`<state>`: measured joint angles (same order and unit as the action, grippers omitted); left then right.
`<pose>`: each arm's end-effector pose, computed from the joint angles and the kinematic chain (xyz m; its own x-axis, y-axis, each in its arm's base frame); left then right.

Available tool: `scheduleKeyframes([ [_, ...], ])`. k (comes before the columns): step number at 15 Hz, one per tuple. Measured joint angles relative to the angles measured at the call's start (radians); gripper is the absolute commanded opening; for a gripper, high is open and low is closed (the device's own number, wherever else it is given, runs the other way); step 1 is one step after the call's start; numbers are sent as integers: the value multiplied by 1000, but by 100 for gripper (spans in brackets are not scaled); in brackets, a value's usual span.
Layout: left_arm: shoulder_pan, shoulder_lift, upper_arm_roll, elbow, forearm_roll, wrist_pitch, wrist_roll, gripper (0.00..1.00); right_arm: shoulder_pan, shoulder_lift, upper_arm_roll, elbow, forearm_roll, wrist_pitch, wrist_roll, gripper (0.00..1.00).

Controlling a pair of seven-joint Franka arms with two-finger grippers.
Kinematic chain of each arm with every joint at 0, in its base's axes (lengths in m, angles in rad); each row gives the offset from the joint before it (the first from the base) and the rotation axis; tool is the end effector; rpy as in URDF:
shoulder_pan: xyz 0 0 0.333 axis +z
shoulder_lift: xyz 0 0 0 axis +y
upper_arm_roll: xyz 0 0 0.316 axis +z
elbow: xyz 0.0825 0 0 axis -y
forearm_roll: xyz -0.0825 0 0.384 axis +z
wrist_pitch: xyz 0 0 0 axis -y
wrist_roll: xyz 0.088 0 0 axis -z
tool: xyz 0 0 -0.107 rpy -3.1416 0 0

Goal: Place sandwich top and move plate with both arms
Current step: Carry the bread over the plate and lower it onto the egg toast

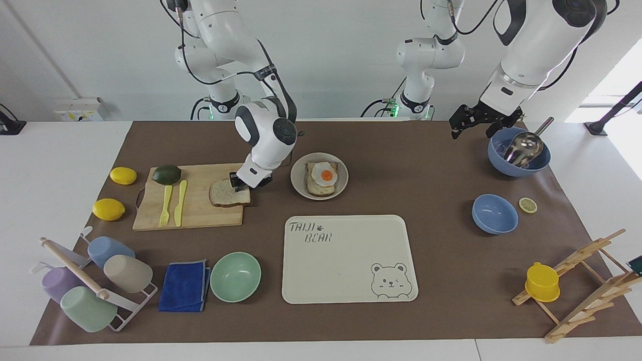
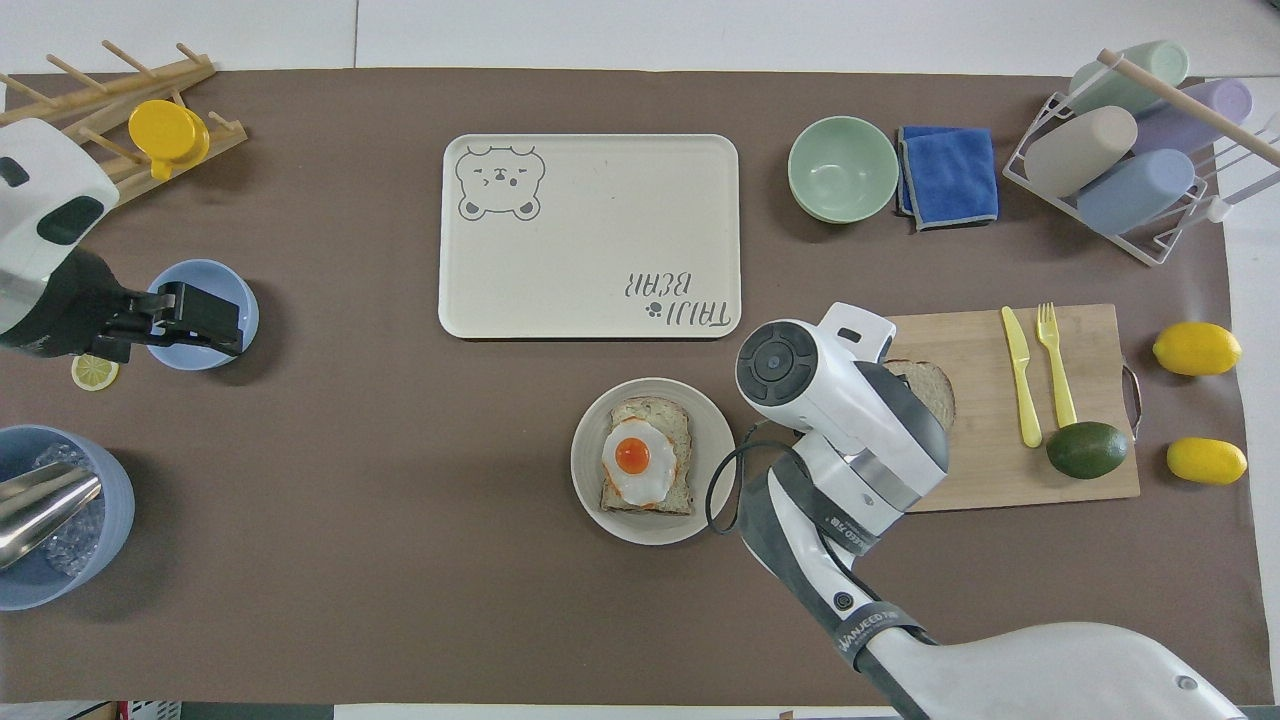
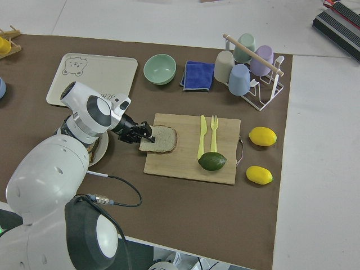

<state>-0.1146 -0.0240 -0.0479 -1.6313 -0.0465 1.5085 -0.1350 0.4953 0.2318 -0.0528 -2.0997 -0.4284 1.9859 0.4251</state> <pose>0.5307 -0.0926 0.6043 0.9942 -0.0295 -0.1038 -0.0264 -0.9992 0.0316 0.4975 0.2073 0.2907 0.9568 0.2058 -0.2056 0.2778 -0.8562 0.4355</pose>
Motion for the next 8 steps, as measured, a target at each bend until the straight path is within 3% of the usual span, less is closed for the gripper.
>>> scheduleKeyframes([
  [4,0,0,0,0,0,0,0,100,32,-1,0,55,-8,-67,-2,0],
  [8,0,0,0,0,0,0,0,100,200,1,11,231,21,-186,0,0],
])
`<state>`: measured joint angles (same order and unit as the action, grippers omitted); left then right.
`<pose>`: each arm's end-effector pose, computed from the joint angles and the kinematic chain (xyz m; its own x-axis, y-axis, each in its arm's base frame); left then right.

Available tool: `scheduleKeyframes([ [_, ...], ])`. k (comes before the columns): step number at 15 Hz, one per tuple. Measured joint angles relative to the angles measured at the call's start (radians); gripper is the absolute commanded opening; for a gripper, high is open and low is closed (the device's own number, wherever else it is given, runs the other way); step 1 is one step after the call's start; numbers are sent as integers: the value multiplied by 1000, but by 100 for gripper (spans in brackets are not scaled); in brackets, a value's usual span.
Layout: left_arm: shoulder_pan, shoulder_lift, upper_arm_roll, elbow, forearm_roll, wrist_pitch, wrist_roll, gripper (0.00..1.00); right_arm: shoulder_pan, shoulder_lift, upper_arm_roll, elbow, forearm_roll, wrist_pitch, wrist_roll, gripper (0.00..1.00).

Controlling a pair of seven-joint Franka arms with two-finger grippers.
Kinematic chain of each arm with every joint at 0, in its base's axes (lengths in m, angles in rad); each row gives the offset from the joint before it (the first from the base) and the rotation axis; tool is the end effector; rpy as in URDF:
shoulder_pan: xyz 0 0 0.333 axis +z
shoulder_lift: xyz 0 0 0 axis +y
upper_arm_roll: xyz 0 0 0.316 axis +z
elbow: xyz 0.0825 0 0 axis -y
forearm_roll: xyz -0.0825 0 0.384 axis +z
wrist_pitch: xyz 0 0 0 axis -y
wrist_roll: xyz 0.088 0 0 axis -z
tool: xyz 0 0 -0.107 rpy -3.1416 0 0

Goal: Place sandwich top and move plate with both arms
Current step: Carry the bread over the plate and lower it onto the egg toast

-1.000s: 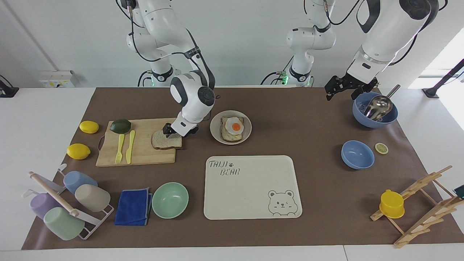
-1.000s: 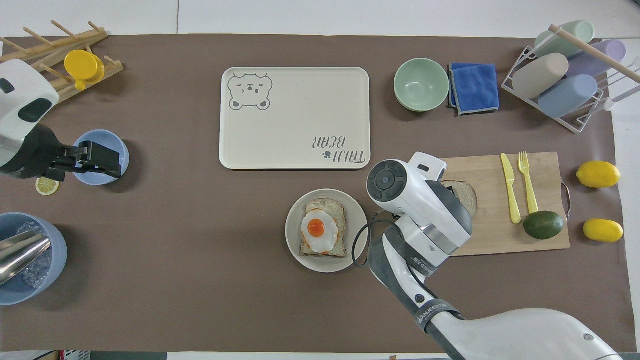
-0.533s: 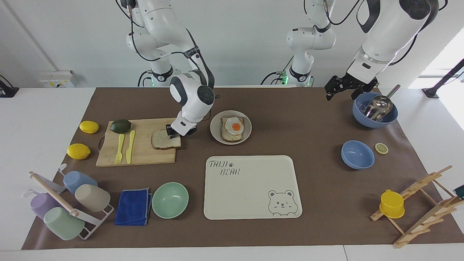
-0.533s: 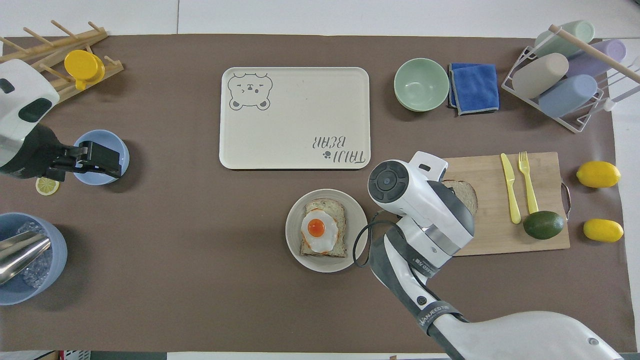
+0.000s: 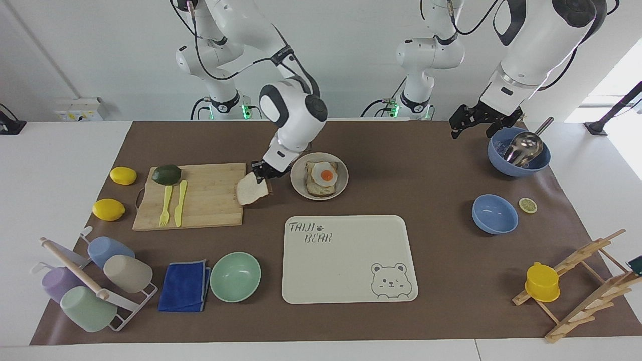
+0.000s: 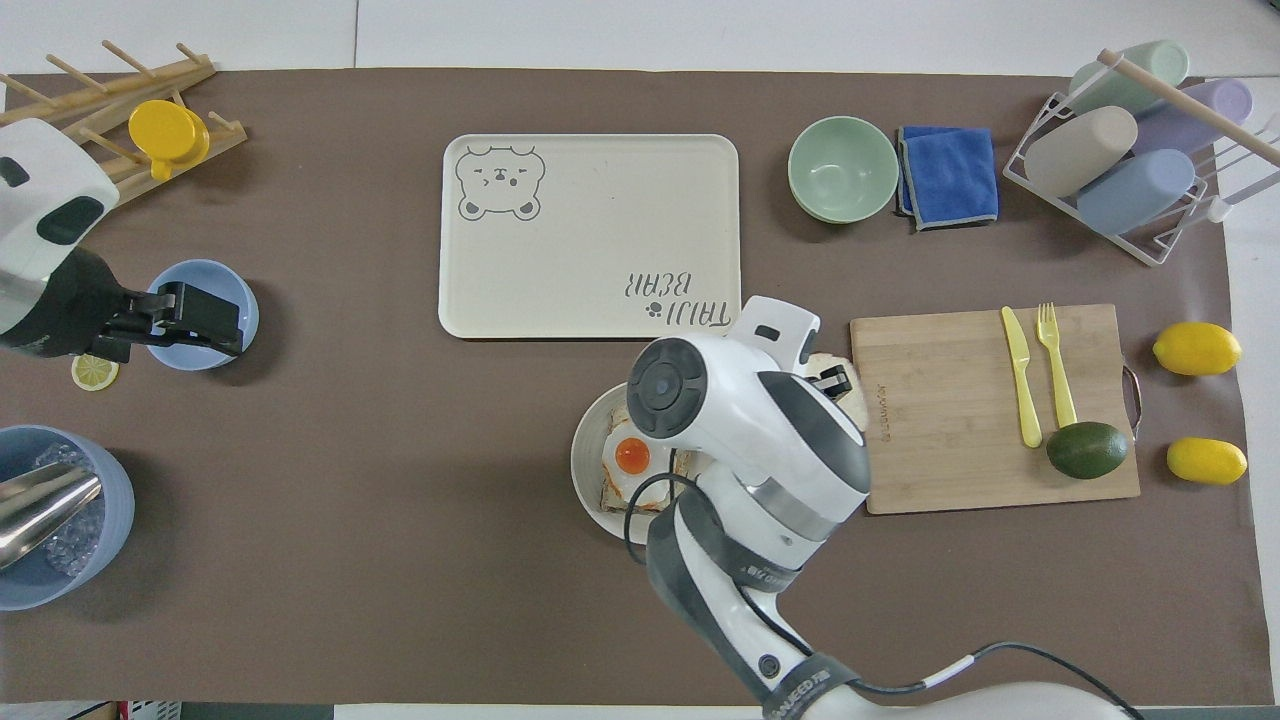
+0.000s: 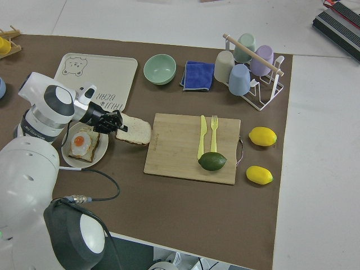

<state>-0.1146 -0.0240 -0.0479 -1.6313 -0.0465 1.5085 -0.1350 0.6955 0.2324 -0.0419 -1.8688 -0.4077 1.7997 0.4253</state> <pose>0.5307 -0.0926 0.6043 0.9942 -0.0295 -0.1038 -0.0264 -0.9992 0.0316 0.4816 0.3281 0.3765 0.9304 0.3383 -0.1409 0.3646 -0.8157 0.4491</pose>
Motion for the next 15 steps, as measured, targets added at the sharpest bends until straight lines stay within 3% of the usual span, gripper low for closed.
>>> scheduleKeyframes([
  [4,0,0,0,0,0,0,0,100,91,27,17,129,75,-31,6,0],
  [13,0,0,0,0,0,0,0,100,151,104,30,147,112,31,102,0],
  [15,0,0,0,0,0,0,0,100,151,105,31,142,118,50,106,33],
])
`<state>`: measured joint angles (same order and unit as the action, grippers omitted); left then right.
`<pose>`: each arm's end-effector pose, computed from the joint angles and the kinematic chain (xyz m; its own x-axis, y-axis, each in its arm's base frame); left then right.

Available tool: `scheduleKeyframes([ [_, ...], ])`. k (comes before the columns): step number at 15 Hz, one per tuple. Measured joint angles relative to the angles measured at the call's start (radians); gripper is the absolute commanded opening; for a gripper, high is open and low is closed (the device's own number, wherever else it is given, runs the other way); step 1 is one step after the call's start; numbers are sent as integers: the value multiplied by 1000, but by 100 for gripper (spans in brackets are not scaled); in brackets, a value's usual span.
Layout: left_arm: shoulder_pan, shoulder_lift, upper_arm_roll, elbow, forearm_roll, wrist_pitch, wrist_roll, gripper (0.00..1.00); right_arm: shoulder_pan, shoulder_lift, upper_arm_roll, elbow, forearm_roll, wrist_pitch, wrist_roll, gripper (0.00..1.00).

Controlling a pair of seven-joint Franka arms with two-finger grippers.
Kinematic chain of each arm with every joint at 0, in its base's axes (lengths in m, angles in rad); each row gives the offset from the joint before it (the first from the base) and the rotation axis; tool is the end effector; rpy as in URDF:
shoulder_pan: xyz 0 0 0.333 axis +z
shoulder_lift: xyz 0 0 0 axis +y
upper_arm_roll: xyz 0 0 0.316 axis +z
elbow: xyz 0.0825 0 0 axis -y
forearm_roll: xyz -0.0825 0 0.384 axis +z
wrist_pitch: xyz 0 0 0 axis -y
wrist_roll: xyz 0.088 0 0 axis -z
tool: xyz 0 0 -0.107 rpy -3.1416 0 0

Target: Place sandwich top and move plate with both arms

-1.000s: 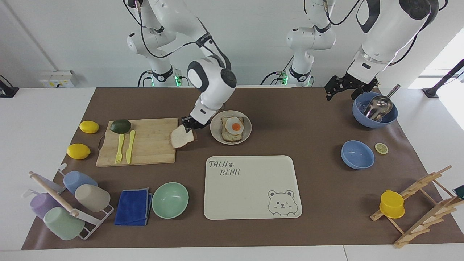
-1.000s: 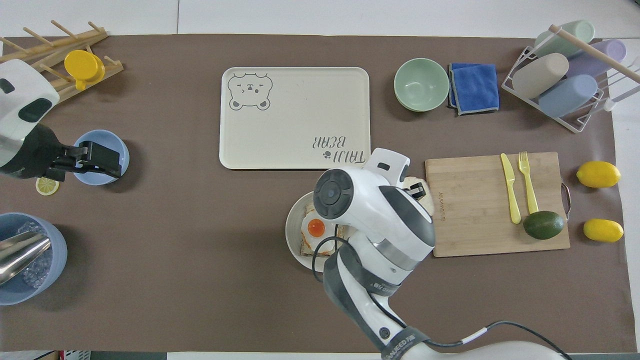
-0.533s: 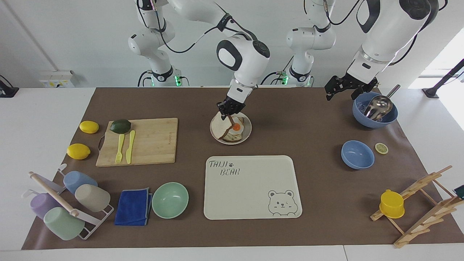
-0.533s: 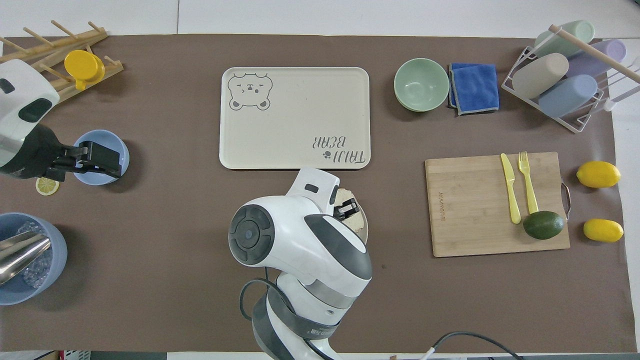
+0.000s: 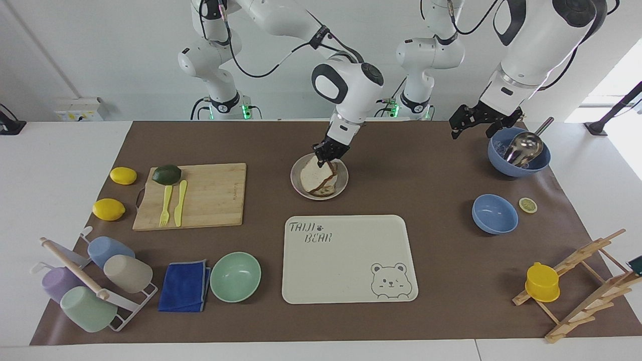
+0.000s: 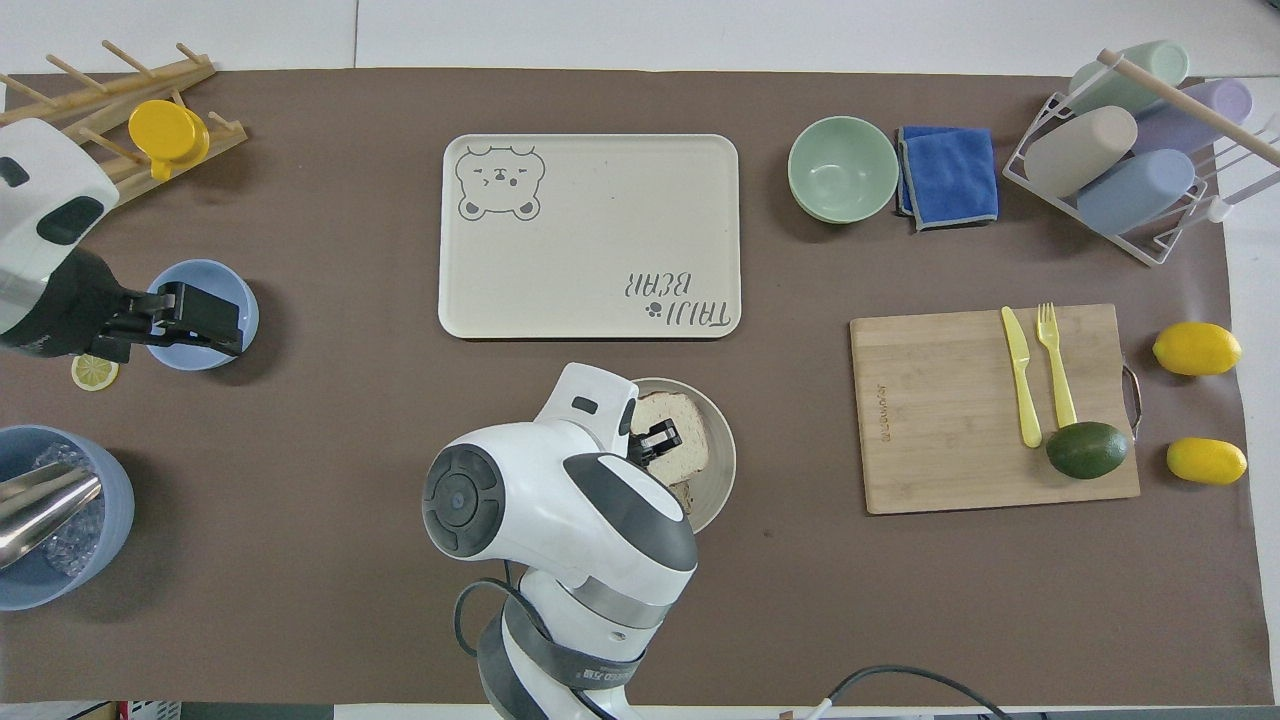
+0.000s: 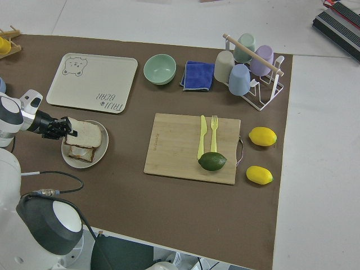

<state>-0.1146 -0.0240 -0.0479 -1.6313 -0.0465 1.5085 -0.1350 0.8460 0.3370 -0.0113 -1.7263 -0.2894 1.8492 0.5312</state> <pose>0.5307 -0.0926 0.6043 0.9942 -0.0295 -0.1038 -0.0264 -0.9992 0.0316 0.4355 0.4481 0.3748 0.9180 0.3914 -0.0629 0.3891 -0.8590 0.3328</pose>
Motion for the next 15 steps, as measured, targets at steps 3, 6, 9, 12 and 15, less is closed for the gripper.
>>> scheduleKeyframes([
  [3,0,0,0,0,0,0,0,100,-2,1,-1,-23,55,38,2,67],
  [6,0,0,0,0,0,0,0,100,0,1,2,-33,91,56,2,100],
  [9,0,0,0,0,0,0,0,100,-1,0,3,-23,92,60,2,100],
  [12,0,0,0,0,0,0,0,100,-26,-21,-2,5,92,61,1,100],
  [15,0,0,0,0,0,0,0,100,-166,-97,-6,18,93,33,-40,100],
])
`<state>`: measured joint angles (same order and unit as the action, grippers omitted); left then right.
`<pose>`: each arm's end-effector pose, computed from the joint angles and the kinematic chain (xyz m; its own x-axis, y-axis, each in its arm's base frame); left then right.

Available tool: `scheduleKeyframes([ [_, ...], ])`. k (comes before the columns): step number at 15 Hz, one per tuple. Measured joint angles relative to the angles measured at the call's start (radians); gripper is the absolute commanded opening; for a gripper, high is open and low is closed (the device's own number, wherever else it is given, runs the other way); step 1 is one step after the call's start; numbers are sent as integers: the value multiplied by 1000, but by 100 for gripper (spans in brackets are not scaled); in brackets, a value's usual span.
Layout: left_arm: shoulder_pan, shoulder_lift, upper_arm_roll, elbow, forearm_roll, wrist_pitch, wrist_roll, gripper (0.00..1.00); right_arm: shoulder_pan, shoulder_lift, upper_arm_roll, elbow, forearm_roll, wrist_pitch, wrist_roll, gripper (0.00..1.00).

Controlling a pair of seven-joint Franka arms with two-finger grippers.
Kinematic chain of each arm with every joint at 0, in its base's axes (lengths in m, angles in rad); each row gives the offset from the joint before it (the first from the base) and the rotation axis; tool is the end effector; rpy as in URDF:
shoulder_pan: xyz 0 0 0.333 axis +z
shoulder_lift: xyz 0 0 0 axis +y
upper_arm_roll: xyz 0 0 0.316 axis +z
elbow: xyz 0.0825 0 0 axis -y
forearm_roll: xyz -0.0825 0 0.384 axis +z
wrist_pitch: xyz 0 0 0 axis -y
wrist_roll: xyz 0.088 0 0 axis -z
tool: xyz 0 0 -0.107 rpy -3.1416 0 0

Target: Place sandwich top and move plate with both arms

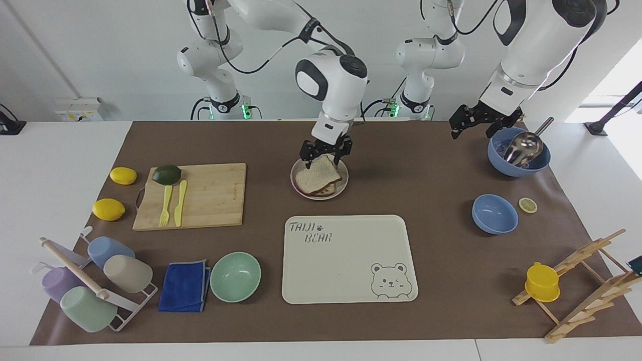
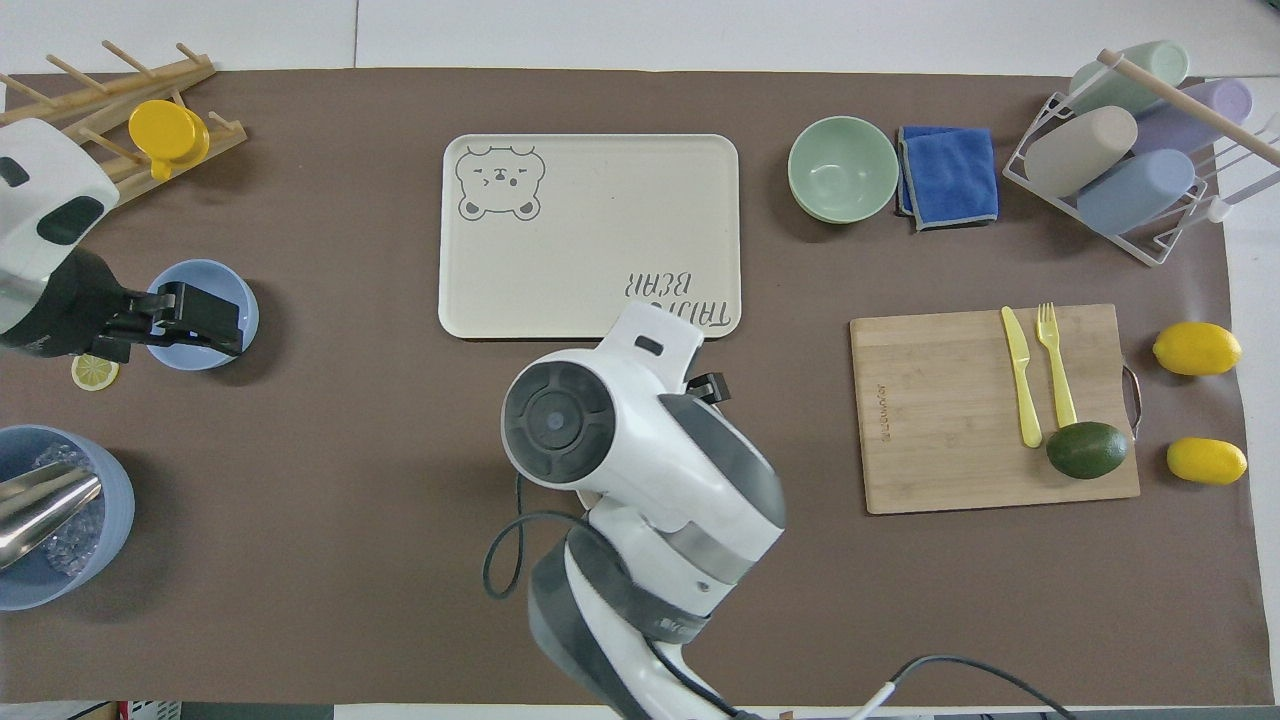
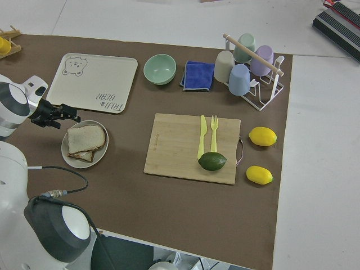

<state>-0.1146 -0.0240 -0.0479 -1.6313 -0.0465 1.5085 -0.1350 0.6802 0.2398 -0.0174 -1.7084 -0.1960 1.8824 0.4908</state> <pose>0.5307 -0.0926 0.6043 0.9942 -0.0295 -0.1038 -0.0264 -0.9992 0.0316 0.5003 0.3730 0.4444 0.9708 0.2388 0.0243 0.2296 -0.9532 0.1969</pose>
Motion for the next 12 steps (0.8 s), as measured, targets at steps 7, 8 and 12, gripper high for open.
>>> scheduleKeyframes([
  [7,-1,0,-4,0,0,0,0,100,-412,-206,-18,25,154,-237,-242,100],
  [8,-2,0,-5,0,0,0,0,100,-458,-226,-19,25,156,-265,-272,100],
  [12,-5,-7,-6,-1,0,0,0,100,-550,-264,-19,2,157,-313,-289,100],
])
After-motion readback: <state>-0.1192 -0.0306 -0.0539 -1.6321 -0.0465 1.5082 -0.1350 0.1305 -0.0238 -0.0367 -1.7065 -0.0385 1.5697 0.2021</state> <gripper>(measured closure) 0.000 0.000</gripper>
